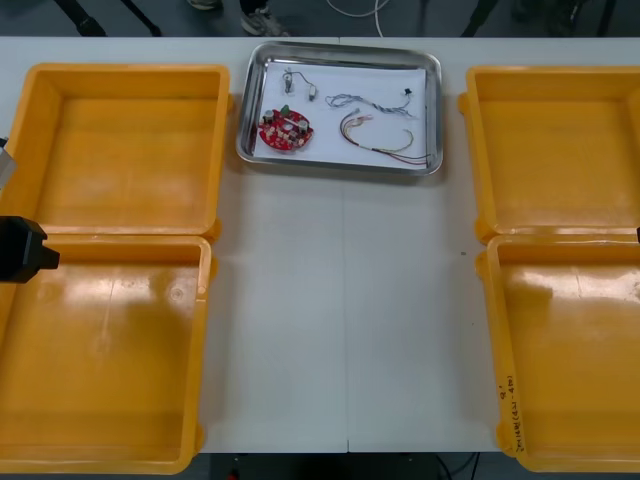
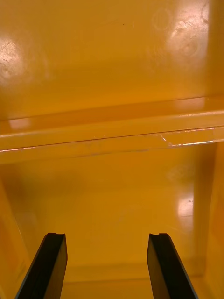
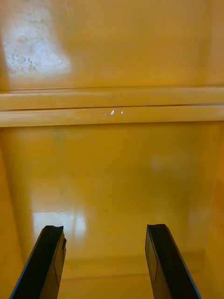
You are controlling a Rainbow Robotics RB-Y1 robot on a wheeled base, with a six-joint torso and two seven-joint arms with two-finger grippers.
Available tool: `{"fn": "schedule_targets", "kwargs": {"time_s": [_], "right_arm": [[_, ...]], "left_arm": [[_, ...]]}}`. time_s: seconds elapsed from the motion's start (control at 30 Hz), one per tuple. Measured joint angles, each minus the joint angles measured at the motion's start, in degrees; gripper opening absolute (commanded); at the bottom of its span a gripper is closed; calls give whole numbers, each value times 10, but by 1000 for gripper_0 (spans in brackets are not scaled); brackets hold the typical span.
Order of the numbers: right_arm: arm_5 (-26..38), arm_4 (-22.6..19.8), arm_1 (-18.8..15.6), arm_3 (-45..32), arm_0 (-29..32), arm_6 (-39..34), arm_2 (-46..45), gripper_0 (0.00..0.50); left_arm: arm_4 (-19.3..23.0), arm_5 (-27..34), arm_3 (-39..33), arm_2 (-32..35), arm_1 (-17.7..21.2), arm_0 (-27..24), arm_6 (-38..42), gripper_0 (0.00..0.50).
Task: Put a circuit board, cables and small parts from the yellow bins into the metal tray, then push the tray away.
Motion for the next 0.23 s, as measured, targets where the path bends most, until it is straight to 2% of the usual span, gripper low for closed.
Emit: {"fn": "schedule_targets", "kwargs": {"time_s": [0.23], "right_arm": [[0, 0, 0, 0, 0, 0, 0, 500]], "left_arm": [[0, 0, 0, 0, 0, 0, 0, 500]]}}
